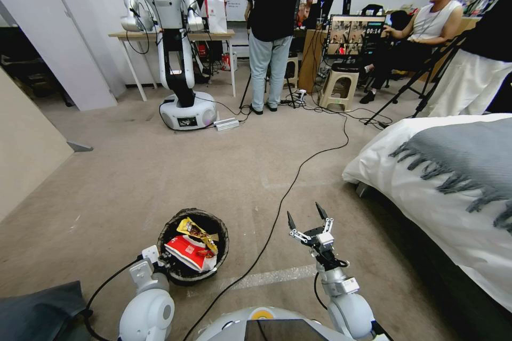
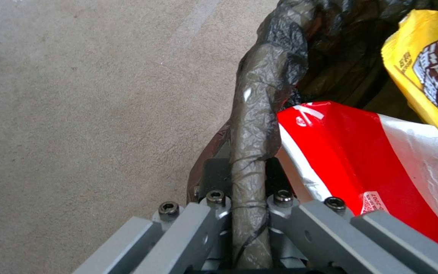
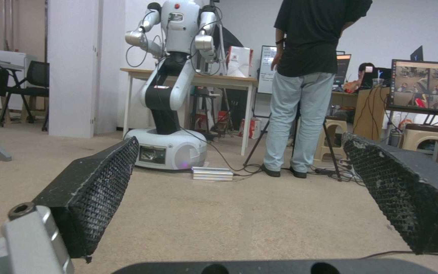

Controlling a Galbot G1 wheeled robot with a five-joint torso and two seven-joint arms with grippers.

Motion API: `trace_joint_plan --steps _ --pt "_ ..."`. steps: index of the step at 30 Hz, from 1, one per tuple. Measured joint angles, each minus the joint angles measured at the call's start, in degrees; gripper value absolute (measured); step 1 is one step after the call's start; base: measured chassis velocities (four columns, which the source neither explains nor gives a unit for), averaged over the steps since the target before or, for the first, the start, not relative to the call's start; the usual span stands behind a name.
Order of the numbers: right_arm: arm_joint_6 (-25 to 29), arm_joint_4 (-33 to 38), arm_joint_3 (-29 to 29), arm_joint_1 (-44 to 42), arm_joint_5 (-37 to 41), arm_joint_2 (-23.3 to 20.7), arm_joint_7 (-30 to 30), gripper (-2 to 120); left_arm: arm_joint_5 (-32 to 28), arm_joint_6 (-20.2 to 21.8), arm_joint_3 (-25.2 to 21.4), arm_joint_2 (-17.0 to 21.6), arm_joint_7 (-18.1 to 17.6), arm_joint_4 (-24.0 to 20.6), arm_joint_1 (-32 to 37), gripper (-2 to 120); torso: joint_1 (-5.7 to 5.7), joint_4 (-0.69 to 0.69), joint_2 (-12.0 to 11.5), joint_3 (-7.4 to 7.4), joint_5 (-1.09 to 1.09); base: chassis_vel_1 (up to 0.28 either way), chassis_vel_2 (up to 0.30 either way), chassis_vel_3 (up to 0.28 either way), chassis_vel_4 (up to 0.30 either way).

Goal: Pick up the trash bin, then pick up the garbage from the floor and place it into the trash bin.

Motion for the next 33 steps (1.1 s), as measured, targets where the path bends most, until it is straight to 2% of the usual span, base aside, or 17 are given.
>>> trace_joint_plan --steps 13,19,20,22,23,24,26,28,31,32,33 --pt "0.7 -1.0 -0.4 -0.1 -0.3 0.0 -0.6 100 -2.4 0.8 0.8 -0.1 0.1 0.6 -0.1 0 0.00 -0.01 0.0 0.01 -0.02 0.000 0.000 0.000 0.000" --pt "1.2 -1.6 -0.4 0.0 -0.4 0.1 -1.0 100 -2.8 1.2 1.1 -0.1 1.1 0.5 -0.1 23 0.00 -0.03 0.0 0.02 -0.15 0.000 0.000 0.000 0.000" --pt "1.2 -1.6 -0.4 0.0 -0.4 0.1 -1.0 100 -2.8 1.2 1.1 -0.1 1.1 0.5 -0.1 23 0.00 -0.03 0.0 0.02 -0.15 0.000 0.000 0.000 0.000" --pt "1.5 -1.9 -0.6 -0.1 -0.4 0.1 -1.2 100 -3.4 1.6 1.5 -0.2 1.7 0.7 0.0 32 0.01 -0.06 0.0 0.05 -0.34 0.000 0.000 0.000 0.000" --pt "1.6 -2.0 -0.6 -0.1 -0.5 0.2 -1.3 100 -3.6 1.7 1.6 -0.2 1.9 0.6 0.0 37 0.01 -0.09 0.0 0.05 -0.32 0.000 0.000 0.000 0.000" --pt "1.6 -2.0 -0.6 -0.1 -0.5 0.2 -1.3 100 -3.6 1.7 1.6 -0.2 1.9 0.6 0.0 37 0.01 -0.09 0.0 0.05 -0.32 0.000 0.000 0.000 0.000" --pt "1.9 -2.1 -0.7 -0.1 -0.5 0.2 -1.6 100 -3.5 1.7 1.6 -0.1 2.1 -0.1 0.0 48 0.01 -0.08 0.0 0.05 -0.17 0.000 0.000 0.000 0.000" --pt "1.9 -2.2 -0.7 0.0 -0.5 0.2 -1.7 100 -3.4 1.7 1.6 -0.1 2.2 -0.3 -0.1 51 0.01 -0.07 0.0 0.04 -0.18 0.000 0.000 0.000 0.000" --pt "2.2 -2.3 -0.7 0.0 -0.5 0.2 -2.2 100 -3.2 1.5 1.4 0.0 2.4 -0.7 -0.4 66 0.01 -0.05 0.0 0.03 -0.13 0.000 0.000 0.000 0.000" --pt "2.2 -2.3 -0.7 0.0 -0.5 0.2 -2.2 100 -3.2 1.5 1.4 0.0 2.4 -0.7 -0.4 66 0.01 -0.05 0.0 0.03 -0.13 0.000 0.000 0.000 0.000" --pt "2.3 -2.3 -0.7 -0.1 -0.5 0.2 -2.4 100 -3.2 1.4 1.4 0.0 2.5 -0.8 -0.5 73 0.01 -0.04 0.0 0.03 -0.11 0.000 0.000 0.000 0.000"
